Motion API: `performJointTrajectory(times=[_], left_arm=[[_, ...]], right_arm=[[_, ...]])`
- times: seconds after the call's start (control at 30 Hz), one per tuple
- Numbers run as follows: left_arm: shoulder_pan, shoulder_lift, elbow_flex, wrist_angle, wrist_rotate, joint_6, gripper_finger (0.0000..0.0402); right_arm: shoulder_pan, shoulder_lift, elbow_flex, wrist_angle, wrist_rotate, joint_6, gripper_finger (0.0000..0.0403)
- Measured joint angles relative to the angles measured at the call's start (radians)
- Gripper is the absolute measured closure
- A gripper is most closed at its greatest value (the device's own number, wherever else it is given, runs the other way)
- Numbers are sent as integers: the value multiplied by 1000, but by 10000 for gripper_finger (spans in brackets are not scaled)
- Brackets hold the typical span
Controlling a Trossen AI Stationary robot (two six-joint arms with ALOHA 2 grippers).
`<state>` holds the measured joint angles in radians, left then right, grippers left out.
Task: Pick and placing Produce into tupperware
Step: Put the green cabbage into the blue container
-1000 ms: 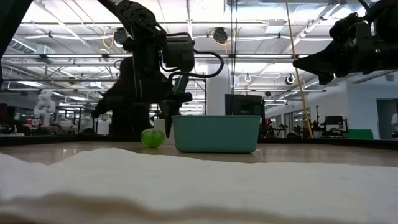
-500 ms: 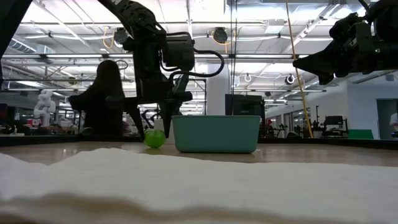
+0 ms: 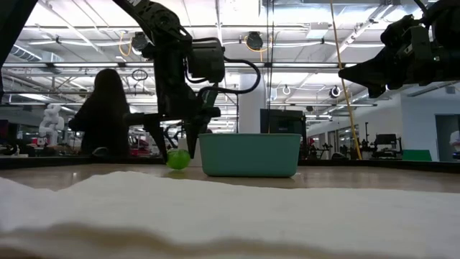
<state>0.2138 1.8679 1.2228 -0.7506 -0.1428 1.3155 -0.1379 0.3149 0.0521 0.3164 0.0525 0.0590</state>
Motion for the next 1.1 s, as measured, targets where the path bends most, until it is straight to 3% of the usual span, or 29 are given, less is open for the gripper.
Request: performJointTrajectory(times=[0.33, 0.63, 1.1], left_arm=[[0, -40, -1, -16, 37, -89, 179], [6, -210, -1, -6, 155, -213, 179], [80, -413, -1, -17, 236, -522, 179]], right_arm=[[0, 0, 0, 0, 0, 0, 403], [0, 2, 0, 8, 0, 4, 403], [0, 3, 0, 8, 0, 8, 403]])
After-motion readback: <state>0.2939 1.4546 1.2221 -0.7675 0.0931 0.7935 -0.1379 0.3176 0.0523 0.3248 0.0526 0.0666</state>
